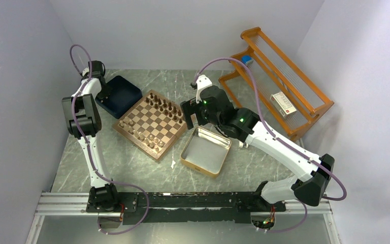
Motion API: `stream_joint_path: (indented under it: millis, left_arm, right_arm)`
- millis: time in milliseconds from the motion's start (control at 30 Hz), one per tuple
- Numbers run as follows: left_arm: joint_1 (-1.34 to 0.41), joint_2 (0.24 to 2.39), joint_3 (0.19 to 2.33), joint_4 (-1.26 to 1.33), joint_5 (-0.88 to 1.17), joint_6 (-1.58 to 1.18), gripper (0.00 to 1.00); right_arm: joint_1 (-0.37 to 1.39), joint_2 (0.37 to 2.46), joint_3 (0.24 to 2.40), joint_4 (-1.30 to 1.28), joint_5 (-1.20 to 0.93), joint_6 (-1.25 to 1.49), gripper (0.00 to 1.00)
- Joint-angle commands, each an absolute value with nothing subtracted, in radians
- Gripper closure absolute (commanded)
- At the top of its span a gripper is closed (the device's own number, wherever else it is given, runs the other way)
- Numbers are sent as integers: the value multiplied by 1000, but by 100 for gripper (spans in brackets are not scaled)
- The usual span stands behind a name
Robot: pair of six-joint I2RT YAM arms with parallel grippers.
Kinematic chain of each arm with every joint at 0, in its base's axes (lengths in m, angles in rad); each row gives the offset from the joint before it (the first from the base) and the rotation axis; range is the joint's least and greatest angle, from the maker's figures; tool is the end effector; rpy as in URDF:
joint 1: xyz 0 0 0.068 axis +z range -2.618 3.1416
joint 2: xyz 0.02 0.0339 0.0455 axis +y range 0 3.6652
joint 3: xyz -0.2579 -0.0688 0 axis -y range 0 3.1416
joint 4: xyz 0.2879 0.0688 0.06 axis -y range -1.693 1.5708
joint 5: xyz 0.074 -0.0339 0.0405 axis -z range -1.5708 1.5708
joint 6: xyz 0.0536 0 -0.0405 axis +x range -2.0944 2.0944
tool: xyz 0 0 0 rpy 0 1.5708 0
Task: Set up the chess pieces on the board
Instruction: Pick up the chess piece from the storage box.
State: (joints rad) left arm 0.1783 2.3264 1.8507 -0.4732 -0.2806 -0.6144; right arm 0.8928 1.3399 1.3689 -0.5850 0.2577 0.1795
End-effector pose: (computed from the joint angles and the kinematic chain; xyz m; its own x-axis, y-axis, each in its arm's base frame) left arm 0.5420 0.1128 0.1207 -0.4638 -0.6464 -0.6058 -0.7301 0.6662 -0.1519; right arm 0.2326 0.2671 0.3665 -0.4360 -0.2661 -0.8597 -0.5483 0.8361 0.0193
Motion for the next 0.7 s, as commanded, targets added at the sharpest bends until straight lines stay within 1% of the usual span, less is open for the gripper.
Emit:
stream_joint_path:
  millis: [0, 167, 300, 367, 533, 667]
  left_arm:
    - [183, 2281, 1869, -568, -222, -556, 91]
    - [183, 2269, 1932, -660, -163, -465, 91]
    - [183, 2331, 2108, -818, -81, -367, 91]
    - [183, 2348, 2158, -877, -46, -324, 91]
    - [183, 2271, 2080, -885, 4, -274, 92]
    - [180, 2221, 2058, -922, 88, -245, 92]
  right_arm:
    - [889, 1332, 1396, -549, 257, 215, 0]
    - [889, 1322, 1405, -533, 249, 248, 0]
    - [890, 1320, 1419, -533, 225, 273, 0]
    - [889, 1315, 1418, -535, 215, 285, 0]
    - [890, 1296, 1421, -551, 198, 300, 0]
    - [890, 1276, 1413, -547, 199, 306, 0]
